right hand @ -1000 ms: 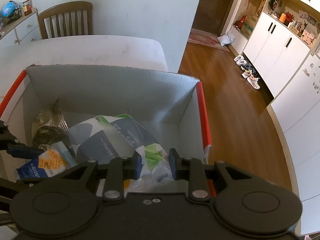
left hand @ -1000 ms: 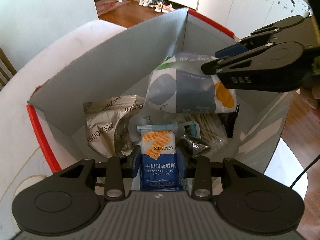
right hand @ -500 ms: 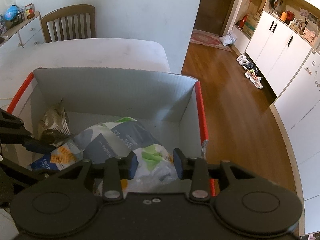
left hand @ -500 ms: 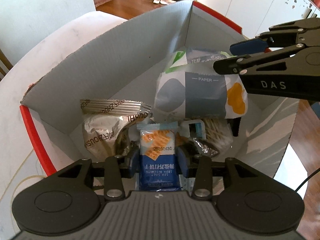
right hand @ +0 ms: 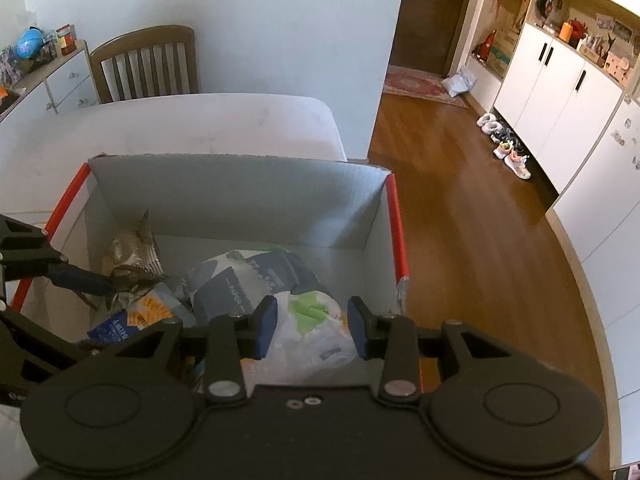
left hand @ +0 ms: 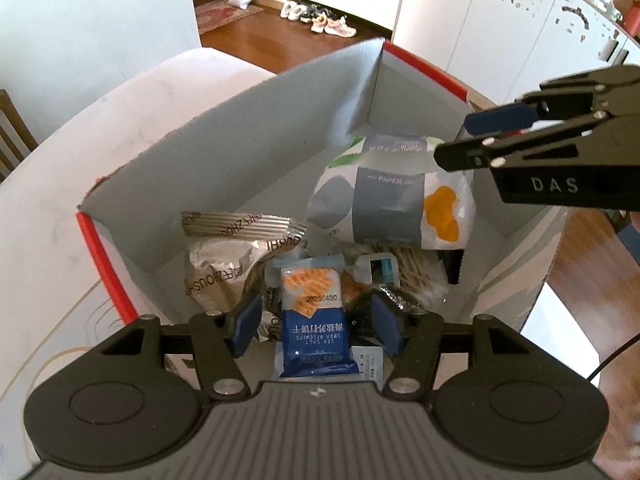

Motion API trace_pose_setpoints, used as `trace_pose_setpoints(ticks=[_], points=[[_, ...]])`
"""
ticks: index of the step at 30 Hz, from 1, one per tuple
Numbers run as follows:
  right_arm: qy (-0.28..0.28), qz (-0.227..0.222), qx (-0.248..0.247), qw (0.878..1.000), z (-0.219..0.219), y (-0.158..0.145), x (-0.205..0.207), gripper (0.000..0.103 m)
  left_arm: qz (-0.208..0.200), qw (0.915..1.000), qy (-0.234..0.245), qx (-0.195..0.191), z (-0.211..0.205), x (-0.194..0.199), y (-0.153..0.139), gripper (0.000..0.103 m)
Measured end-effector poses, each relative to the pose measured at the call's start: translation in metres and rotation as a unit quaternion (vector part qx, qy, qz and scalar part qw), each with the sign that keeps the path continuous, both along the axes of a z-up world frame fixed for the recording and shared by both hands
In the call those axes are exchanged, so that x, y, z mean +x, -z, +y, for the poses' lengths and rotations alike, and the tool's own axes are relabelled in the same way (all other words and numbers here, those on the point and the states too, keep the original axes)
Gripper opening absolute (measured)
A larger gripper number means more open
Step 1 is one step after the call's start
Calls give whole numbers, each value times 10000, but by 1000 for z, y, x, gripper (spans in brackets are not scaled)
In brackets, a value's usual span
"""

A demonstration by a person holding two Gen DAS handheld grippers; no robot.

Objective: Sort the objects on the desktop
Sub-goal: 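Lower the blue packet and white bag into the box and open both tools, then withdraw both tools up out of the box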

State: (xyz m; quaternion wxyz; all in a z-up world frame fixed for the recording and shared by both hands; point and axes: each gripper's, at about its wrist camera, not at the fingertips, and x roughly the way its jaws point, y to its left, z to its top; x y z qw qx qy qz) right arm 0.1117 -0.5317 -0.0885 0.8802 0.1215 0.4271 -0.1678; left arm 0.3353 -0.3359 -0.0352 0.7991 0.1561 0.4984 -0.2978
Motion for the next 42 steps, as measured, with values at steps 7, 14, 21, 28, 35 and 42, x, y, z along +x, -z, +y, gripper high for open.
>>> trace_pose_setpoints(ticks=[7, 14, 21, 28, 35, 42], points=[[-42, -197, 126, 9997, 3, -13, -15, 38, -128, 9996, -85, -244, 1, -4, -18, 59], [-179, -369, 214, 9989, 13, -25, -29, 38, -270, 9984, -138, -484, 12, -16, -34, 59], [-296, -495, 214, 9981, 26, -38, -36, 38, -369, 9965, -193, -724, 23, -29, -44, 59], [-339, -627, 221, 9972, 42, -51, -43, 38, -496, 9941, -225, -939, 36, -42, -56, 60], [-296, -736, 199, 9966, 58, -57, -51, 54, -653, 9917, -206, -1090, 48, -56, -67, 60], [-216, -825, 287, 9959, 71, -60, -59, 54, -867, 9893, -221, -1154, 62, -72, -75, 67]])
